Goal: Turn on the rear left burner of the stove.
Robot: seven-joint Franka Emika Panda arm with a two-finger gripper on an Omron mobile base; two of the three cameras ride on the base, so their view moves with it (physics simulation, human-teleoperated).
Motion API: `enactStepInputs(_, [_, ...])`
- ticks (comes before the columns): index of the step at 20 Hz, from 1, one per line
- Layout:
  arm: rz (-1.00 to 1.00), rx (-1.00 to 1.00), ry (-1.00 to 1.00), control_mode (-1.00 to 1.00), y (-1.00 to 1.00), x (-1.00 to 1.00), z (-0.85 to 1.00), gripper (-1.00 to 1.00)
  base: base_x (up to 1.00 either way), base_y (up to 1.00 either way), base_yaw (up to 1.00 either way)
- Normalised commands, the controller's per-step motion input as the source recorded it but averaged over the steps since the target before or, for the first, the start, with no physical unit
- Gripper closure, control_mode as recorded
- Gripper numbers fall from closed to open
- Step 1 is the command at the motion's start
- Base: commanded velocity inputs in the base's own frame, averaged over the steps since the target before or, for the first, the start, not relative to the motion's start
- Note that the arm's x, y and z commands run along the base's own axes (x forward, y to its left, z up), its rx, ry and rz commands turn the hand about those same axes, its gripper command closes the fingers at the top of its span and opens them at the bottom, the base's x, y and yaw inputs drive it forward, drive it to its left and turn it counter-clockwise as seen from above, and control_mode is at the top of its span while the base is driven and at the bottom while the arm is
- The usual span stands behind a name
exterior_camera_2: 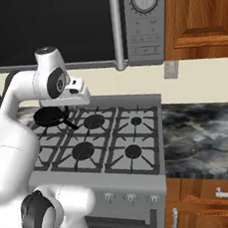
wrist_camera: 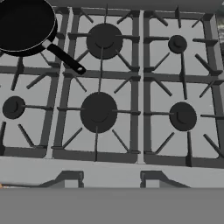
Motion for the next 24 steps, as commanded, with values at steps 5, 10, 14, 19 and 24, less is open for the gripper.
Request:
enactStepInputs(5, [0.0, -0.08, 0.03, -1.0, 0.61, -0.06, -0.28, -1.0, 0.0, 0.0, 0.0])
enactStepInputs(10, [0.0, -0.22, -0.03, -1.0, 1.0, -0.4, -0.75, -1.0, 0.0, 0.0, 0.0])
enactStepInputs(14, [0.0, -0.13, -0.2, -1.0, 1.0, -0.82, -0.78, -1.0, 0.0, 0.0, 0.0])
enactStepInputs(19, [0.0, -0.13, -0.26, -1.0, 1.0, -0.62, -0.5, -1.0, 0.0, 0.0, 0.0])
enactStepInputs(24, [0.0, -0.01, -0.01, -1.0, 0.33, -0.02, -0.09, -1.0, 0.0, 0.0, 0.0])
